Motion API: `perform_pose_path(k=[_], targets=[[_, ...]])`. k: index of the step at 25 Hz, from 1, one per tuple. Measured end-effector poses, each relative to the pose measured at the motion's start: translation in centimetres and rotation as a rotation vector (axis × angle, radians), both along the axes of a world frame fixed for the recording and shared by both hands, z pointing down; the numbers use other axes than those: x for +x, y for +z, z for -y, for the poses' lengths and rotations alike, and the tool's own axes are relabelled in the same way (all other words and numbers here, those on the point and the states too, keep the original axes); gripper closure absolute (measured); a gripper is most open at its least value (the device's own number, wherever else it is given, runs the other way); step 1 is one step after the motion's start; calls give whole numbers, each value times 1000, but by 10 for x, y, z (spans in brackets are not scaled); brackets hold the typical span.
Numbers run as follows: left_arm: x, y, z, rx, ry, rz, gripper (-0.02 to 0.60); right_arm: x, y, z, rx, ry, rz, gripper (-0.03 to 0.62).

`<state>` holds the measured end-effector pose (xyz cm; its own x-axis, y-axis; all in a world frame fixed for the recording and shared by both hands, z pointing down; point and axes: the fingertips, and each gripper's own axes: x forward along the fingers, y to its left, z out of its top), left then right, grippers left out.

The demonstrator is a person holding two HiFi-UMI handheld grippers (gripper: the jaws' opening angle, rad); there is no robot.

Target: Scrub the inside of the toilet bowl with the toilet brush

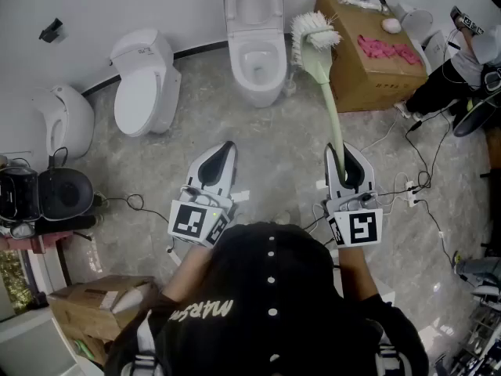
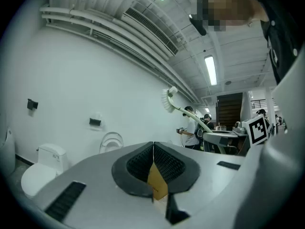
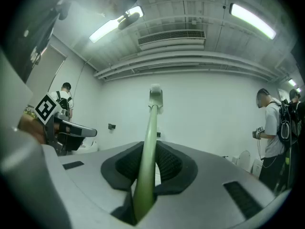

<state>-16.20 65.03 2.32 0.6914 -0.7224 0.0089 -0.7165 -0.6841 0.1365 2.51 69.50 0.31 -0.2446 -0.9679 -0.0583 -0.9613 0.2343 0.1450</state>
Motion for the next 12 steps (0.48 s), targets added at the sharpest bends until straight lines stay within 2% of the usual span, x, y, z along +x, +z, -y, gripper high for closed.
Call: perform_pose_path(k=[12], targets=[[7,-4,-10,7,-9,7,552,5,-1,-6,5,-19,-8,511]])
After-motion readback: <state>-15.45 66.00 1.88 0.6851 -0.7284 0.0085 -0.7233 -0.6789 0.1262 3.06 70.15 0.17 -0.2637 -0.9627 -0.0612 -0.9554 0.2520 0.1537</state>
